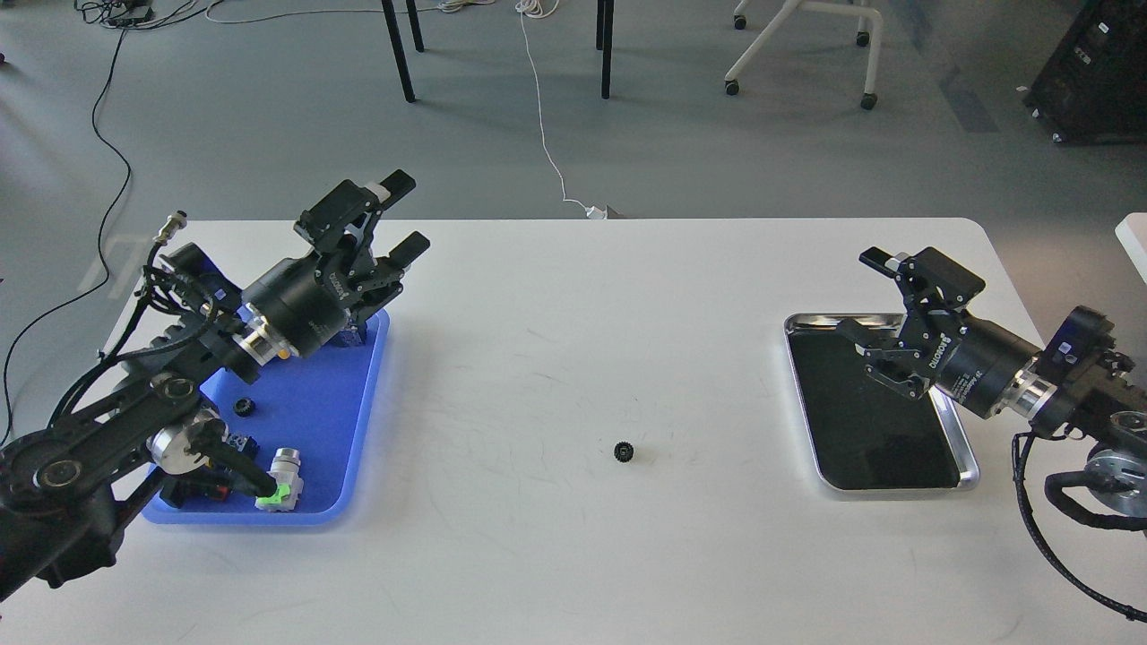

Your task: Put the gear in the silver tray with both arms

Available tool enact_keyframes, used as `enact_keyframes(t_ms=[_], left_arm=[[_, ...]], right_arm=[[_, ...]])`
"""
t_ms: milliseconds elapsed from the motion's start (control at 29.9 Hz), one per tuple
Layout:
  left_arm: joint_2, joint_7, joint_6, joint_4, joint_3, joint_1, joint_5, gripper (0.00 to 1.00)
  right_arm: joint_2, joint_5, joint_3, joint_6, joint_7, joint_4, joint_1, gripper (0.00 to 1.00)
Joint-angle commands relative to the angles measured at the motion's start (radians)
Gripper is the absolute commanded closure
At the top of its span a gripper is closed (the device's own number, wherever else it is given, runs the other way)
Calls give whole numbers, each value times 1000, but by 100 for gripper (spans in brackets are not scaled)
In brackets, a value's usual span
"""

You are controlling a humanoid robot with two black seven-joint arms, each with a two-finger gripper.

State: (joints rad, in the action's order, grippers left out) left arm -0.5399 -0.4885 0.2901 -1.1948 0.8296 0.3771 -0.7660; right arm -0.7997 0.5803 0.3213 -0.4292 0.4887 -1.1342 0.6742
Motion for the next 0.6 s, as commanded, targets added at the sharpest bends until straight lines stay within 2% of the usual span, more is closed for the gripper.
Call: enact_keyframes(t_ms=[0,100,201,301,469,569], left_arm=[[18,0,20,0,91,-76,5,2],[41,0,63,0,155,-122,48,2],[51,0,106,0,183,-145,97,2],[52,0,107,0,189,-150,119,2],[67,0,107,0,221,-152,143,2],[69,0,107,-2,223,-152,145,2]], right_arm=[[-13,139,-229,1,0,-35,238,1],[5,235,-430,4,0,-73,436,1],[100,379,-627,10,0,-99,632,1],[192,511,-760,38,0,-101,764,1],[390,604,-910,160,0,-87,867,1],[486,610,-976,199,0,-58,886,1]])
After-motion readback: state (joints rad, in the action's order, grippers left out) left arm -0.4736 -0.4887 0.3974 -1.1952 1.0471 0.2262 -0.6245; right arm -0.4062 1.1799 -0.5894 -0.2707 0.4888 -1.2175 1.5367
